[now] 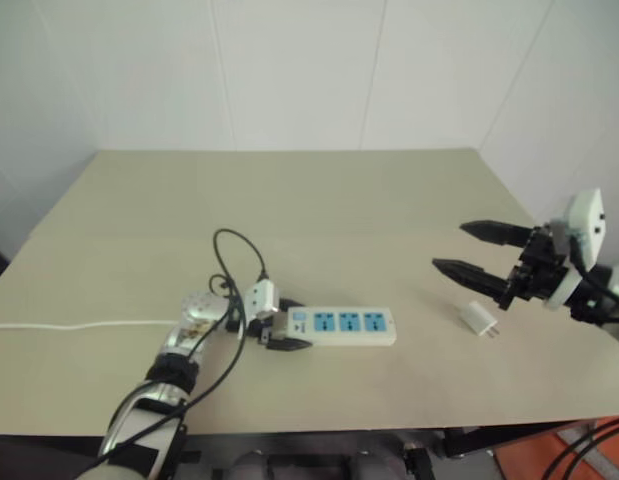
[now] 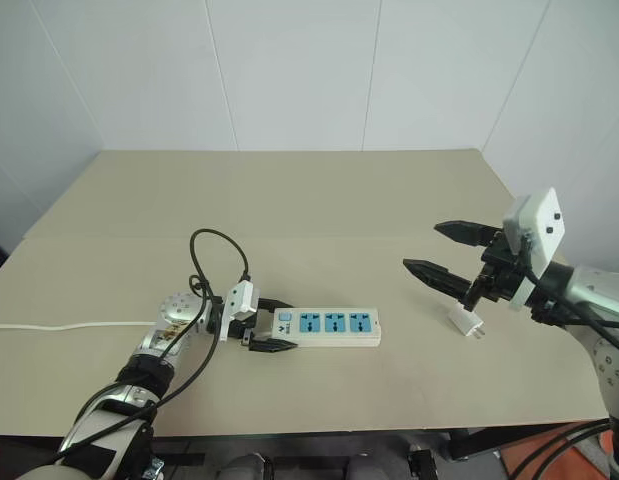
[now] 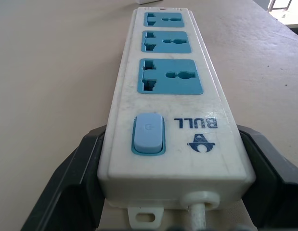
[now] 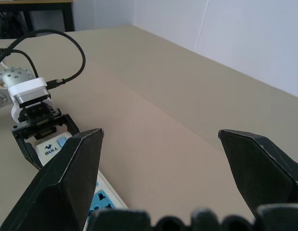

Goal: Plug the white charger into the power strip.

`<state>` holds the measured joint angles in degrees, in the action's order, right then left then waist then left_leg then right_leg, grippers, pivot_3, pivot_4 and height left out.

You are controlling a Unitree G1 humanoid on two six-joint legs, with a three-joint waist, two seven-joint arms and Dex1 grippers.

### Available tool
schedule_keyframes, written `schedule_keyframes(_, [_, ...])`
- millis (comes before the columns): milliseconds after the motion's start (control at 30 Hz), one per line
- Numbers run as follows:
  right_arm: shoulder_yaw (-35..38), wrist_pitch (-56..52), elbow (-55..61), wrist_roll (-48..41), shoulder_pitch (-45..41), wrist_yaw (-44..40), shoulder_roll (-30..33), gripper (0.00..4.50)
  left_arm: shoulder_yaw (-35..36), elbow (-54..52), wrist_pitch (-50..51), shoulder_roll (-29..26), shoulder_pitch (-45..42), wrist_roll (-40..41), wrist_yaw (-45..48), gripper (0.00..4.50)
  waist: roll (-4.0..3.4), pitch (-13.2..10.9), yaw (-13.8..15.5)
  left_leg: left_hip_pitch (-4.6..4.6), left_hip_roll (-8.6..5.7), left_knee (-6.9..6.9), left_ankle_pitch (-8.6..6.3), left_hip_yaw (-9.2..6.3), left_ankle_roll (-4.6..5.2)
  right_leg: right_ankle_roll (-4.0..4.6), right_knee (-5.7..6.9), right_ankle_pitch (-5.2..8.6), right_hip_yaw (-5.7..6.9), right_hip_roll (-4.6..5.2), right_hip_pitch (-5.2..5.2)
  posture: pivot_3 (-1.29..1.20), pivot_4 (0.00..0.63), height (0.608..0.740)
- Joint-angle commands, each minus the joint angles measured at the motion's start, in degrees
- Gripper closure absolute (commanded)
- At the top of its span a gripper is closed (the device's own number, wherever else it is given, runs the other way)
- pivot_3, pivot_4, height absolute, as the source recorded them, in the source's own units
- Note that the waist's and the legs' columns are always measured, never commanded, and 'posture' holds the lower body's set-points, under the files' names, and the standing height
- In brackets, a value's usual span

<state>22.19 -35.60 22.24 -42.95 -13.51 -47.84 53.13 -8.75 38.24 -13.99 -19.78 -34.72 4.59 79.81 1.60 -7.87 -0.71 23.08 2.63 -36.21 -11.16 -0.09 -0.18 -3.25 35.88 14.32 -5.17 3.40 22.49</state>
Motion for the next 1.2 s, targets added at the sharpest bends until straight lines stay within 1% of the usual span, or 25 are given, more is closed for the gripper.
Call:
schedule_keyframes(33, [-0.4, -0.7, -1.3, 1.7, -2.3, 0.1, 2.3, 0.00, -1.7, -0.4, 2.5, -0.1, 0.6, -0.6, -0.8, 1.21, 0.00, 0.0, 0.0, -0.04, 0.00, -0.01, 0.00, 0.00, 0.00, -0.03, 0.00, 0.02, 0.00, 0.00, -0.04, 0.00, 0.150, 0.740])
schedule_keyframes(133, [-5.7, -4.1, -5.2, 7.4, -4.8, 1.0, 7.6, 0.00, -2.3, -1.4, 5.6, -0.7, 0.4, 0.1, 0.8, 1.21, -0.02, 0.0, 0.0, -0.08, 0.00, -0.04, 0.00, 0.00, 0.00, -0.16, -0.01, 0.10, 0.00, 0.00, -0.10, 0.00, 0.150, 0.740])
schedule_keyframes(233, [-12.5, -10.7, -9.8, 11.1, -10.0, 0.4, 13.2, 0.00, -2.6, -2.1, 6.9, -1.1, 0.4, 0.5, 1.4, 1.21, -0.06, 0.0, -0.1, -0.09, 0.03, -0.06, 0.00, 0.03, 0.00, -0.12, -0.03, 0.10, -0.01, 0.00, -0.08, 0.00, 0.150, 0.740])
schedule_keyframes(300, [-18.0, -19.1, -13.6, 11.6, -17.3, -0.7, 15.3, 0.00, -3.0, -2.3, 7.6, -1.4, 0.3, 0.7, 1.9, 1.21, -0.12, 0.0, -0.2, -0.07, 0.05, -0.02, 0.00, 0.05, 0.00, -0.06, -0.05, 0.09, -0.02, 0.00, -0.02, 0.00, 0.150, 0.740])
schedule_keyframes(333, [-20.2, -21.8, -15.1, 12.0, -20.3, -1.2, 15.7, 0.00, -3.2, -2.4, 7.8, -1.6, 0.3, 0.8, 2.0, 1.21, -0.18, 0.0, -0.3, -0.03, 0.05, -0.02, 0.00, 0.06, 0.00, 0.09, -0.03, 0.01, -0.04, 0.00, 0.04, 0.00, 0.150, 0.740])
schedule_keyframes(400, [-26.7, -31.1, -19.6, 12.8, -29.5, -2.9, 15.6, 0.00, -3.5, -2.8, 8.0, -1.9, 0.4, 0.9, 2.2, 1.21, -0.21, 0.0, -0.4, 0.06, 0.05, 0.01, 0.00, 0.08, 0.00, 0.11, -0.01, 0.01, -0.08, -0.01, 0.19, 0.00, 0.150, 0.740])
schedule_keyframes(433, [-29.1, -34.0, -21.3, 13.3, -32.8, -3.4, 15.3, 0.00, -3.7, -2.8, 8.0, -2.0, 0.5, 1.0, 2.2, 1.21, -0.22, 0.0, -0.3, 0.11, 0.05, 0.04, 0.00, 0.09, 0.00, 0.12, 0.00, 0.00, -0.10, -0.02, 0.28, 0.00, 0.150, 0.740])
schedule_keyframes(500, [-38.5, -41.7, -26.3, 16.7, -41.8, -4.6, 13.8, 0.00, -3.8, -3.4, 8.4, -2.3, 0.8, 1.3, 2.1, 1.21, -0.22, 0.0, -0.3, 0.24, 0.06, 0.10, 0.00, 0.09, 0.00, 0.15, 0.00, 0.02, -0.11, -0.03, 0.45, 0.00, 0.150, 0.740])
schedule_keyframes(567, [-47.0, -46.0, -31.7, 19.8, -48.7, -6.0, 12.2, 0.00, -3.8, -4.0, 8.9, -2.5, 1.2, 1.6, 2.1, 1.21, -0.23, 0.0, -0.2, 0.33, 0.06, 0.12, 0.00, 0.15, 0.00, 0.16, 0.04, 0.02, -0.18, -0.03, 0.64, 0.00, 0.150, 0.740])
schedule_keyframes(667, [-57.0, -46.0, -38.2, 24.0, -54.4, -10.2, 10.6, 0.00, -4.0, -5.0, 9.4, -2.9, 1.7, 1.8, 1.8, 1.21, -0.24, 0.0, 0.0, 0.49, 0.06, 0.15, -0.01, 0.13, 0.01, 0.18, 0.02, 0.04, -0.12, -0.02, 0.74, 0.00, 0.150, 0.740])
schedule_keyframes(733, [-61.2, -44.3, -42.0, 26.4, -56.0, -12.4, 9.4, 0.00, -3.9, -5.7, 9.8, -3.1, 2.3, 1.9, 1.4, 1.21, -0.25, 0.0, 0.1, 0.61, 0.06, 0.13, -0.04, 0.14, 0.06, 0.18, 0.00, 0.04, -0.11, -0.02, 0.81, 0.00, 0.150, 0.740])
schedule_keyframes(900, [-65.2, -38.8, -49.5, 31.2, -56.5, -16.4, 6.5, 0.00, -3.9, -7.6, 10.8, -3.4, 3.6, 2.2, 0.9, 1.21, -0.28, 0.1, -0.1, 0.67, 0.05, 0.10, -0.10, 0.14, 0.16, 0.17, 0.09, 0.04, -0.09, -0.02, 0.88, 0.00, 0.150, 0.740])
schedule_keyframes(1067, [-65.2, -34.7, -55.5, 35.0, -55.9, -18.8, 3.5, 0.00, -4.1, -9.0, 11.7, -3.8, 4.3, 2.6, 0.3, 1.21, -0.32, 0.1, -0.2, 0.61, 0.05, -0.03, -0.10, 0.14, 0.16, 0.17, 0.25, 0.04, -0.09, -0.04, 0.86, 0.00, 0.150, 0.740])
schedule_keyframes(1200, [-64.7, -33.2, -58.1, 37.0, -55.3, -20.1, 1.6, 0.00, -4.2, -9.6, 12.1, -4.1, 4.5, 2.8, 0.0, 1.21, -0.33, 0.1, -0.3, 0.50, 0.05, -0.06, -0.10, 0.14, 0.16, 0.17, 0.28, 0.04, -0.09, -0.05, 0.77, 0.00, 0.150, 0.740])
